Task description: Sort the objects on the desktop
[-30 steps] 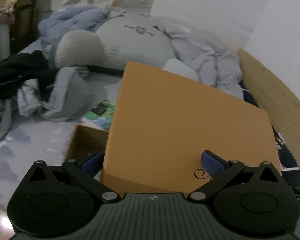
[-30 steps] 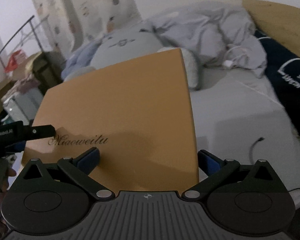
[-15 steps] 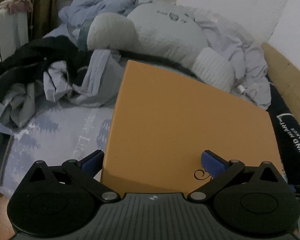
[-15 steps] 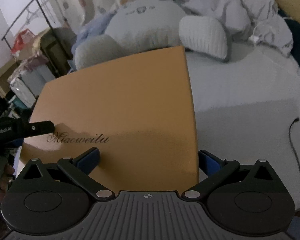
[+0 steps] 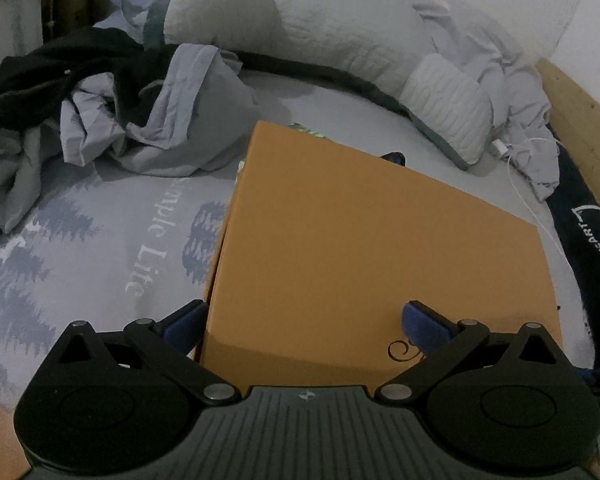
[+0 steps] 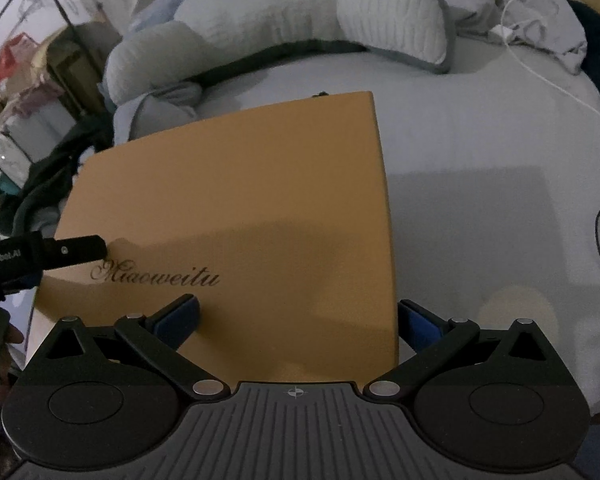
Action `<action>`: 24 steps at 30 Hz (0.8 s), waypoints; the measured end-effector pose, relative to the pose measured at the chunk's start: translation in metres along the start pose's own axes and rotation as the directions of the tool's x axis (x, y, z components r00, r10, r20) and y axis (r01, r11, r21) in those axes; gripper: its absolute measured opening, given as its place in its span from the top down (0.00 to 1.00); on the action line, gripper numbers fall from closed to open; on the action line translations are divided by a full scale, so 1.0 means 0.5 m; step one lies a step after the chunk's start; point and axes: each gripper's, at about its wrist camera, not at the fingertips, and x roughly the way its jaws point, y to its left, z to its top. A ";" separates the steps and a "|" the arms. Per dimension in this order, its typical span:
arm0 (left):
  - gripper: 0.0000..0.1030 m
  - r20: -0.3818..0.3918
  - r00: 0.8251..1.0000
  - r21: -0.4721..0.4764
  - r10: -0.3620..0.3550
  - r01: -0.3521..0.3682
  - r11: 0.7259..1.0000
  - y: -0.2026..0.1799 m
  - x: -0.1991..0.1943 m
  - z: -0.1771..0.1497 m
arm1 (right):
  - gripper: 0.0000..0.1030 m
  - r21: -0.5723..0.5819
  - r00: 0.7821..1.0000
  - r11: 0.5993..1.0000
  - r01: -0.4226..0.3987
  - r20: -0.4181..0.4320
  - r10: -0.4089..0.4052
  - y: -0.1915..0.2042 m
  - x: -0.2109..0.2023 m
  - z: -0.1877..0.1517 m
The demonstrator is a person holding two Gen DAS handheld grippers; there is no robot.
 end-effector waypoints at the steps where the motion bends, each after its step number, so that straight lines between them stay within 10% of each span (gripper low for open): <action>1: 0.00 -0.003 1.000 0.002 0.000 0.000 1.000 0.001 0.003 0.002 | 0.00 0.002 1.000 1.000 0.001 -0.002 -0.001 0.000 0.004 0.002; 24: 0.00 0.037 0.999 0.100 0.003 -0.007 0.995 0.015 0.011 -0.006 | 0.00 0.027 0.999 1.000 0.013 -0.035 -0.012 0.002 0.048 0.007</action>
